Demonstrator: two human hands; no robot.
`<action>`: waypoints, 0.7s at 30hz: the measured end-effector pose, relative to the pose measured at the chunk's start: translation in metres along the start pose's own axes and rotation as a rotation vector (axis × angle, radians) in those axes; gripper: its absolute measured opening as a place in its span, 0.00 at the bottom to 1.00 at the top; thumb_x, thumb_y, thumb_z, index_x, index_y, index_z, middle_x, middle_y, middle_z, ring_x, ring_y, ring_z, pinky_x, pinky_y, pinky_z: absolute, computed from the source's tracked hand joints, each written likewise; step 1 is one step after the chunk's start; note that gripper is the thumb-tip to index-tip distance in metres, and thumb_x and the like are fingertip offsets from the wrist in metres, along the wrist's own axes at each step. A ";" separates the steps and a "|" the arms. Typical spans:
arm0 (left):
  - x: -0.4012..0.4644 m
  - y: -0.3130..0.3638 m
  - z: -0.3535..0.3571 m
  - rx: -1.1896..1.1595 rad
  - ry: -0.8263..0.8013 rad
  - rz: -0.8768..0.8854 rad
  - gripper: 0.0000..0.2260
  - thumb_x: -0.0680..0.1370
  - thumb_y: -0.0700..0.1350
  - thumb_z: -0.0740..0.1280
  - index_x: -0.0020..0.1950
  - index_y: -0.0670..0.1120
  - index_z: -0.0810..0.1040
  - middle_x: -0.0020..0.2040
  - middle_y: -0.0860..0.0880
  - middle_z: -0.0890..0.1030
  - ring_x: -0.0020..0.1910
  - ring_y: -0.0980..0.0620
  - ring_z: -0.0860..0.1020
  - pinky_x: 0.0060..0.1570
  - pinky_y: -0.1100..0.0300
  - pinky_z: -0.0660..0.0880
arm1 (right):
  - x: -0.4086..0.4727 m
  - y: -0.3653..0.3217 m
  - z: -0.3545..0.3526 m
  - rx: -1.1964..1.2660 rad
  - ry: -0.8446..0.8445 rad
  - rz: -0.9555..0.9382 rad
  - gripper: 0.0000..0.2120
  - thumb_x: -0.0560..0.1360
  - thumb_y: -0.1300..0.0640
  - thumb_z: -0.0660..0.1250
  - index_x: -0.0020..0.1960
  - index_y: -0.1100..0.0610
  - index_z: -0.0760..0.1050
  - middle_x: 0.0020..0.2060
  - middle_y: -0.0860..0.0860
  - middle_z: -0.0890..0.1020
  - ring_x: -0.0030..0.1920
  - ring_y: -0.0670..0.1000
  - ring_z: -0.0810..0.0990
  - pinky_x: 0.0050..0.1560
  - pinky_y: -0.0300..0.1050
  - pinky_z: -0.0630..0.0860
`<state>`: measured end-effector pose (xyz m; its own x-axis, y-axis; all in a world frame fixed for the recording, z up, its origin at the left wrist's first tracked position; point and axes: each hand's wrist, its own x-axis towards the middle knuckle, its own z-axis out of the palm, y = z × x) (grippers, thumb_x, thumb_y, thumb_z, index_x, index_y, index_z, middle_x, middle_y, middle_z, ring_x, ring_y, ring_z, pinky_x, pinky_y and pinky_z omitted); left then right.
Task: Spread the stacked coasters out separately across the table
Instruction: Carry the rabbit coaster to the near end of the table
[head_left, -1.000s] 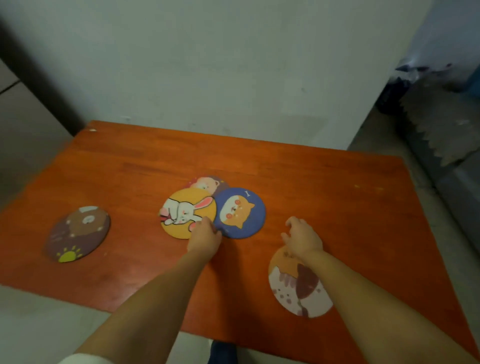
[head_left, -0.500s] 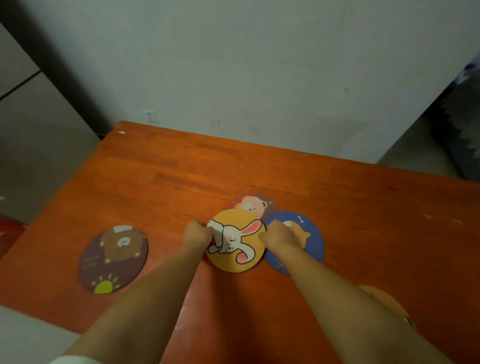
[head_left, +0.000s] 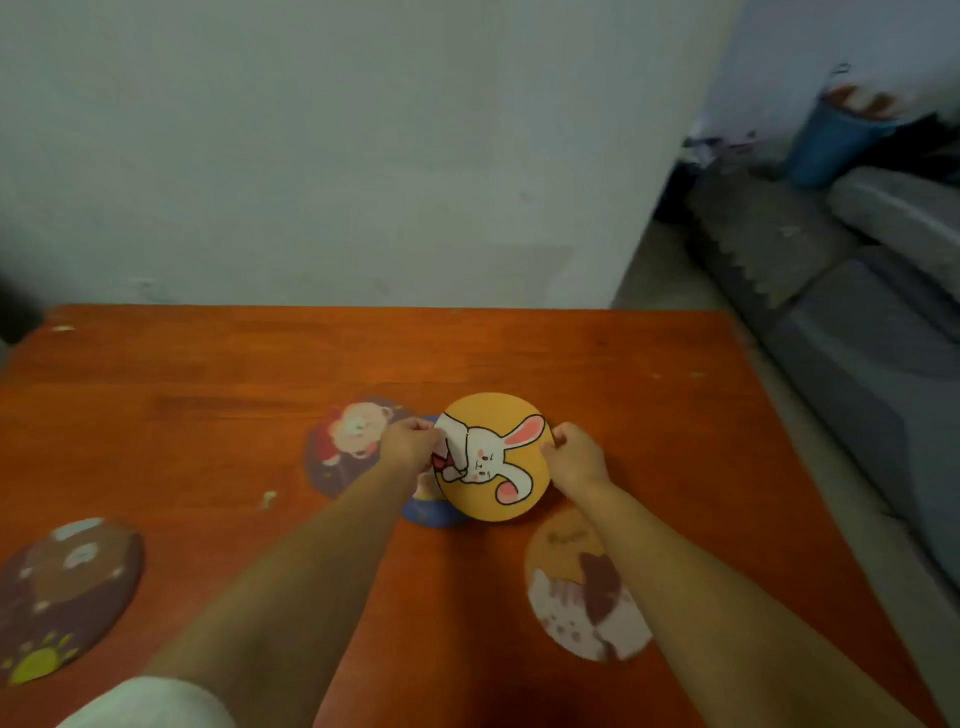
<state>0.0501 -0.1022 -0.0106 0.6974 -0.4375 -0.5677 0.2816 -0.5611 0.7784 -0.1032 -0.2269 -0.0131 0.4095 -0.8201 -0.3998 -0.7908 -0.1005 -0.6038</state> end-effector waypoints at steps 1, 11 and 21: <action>-0.009 0.002 0.025 0.014 -0.034 0.006 0.11 0.80 0.39 0.63 0.37 0.43 0.68 0.34 0.43 0.69 0.35 0.44 0.67 0.42 0.49 0.72 | -0.002 0.022 -0.018 0.005 0.026 0.022 0.17 0.80 0.58 0.60 0.33 0.50 0.62 0.31 0.47 0.69 0.30 0.46 0.66 0.28 0.42 0.62; -0.129 -0.001 0.305 0.097 -0.217 0.046 0.15 0.78 0.38 0.66 0.31 0.44 0.69 0.30 0.45 0.72 0.27 0.50 0.67 0.27 0.59 0.65 | -0.042 0.265 -0.211 0.052 0.173 0.152 0.07 0.79 0.60 0.60 0.42 0.57 0.67 0.40 0.55 0.74 0.42 0.55 0.73 0.42 0.45 0.69; -0.185 0.024 0.520 0.098 -0.326 0.078 0.14 0.77 0.36 0.64 0.32 0.45 0.68 0.37 0.43 0.74 0.38 0.46 0.74 0.41 0.53 0.76 | -0.016 0.419 -0.369 0.061 0.235 0.235 0.14 0.77 0.62 0.60 0.33 0.53 0.64 0.40 0.58 0.75 0.43 0.56 0.73 0.40 0.43 0.66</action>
<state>-0.4152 -0.4000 -0.0261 0.4625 -0.6745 -0.5755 0.1604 -0.5747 0.8025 -0.6086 -0.4639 -0.0056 0.0972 -0.9251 -0.3670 -0.8193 0.1350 -0.5572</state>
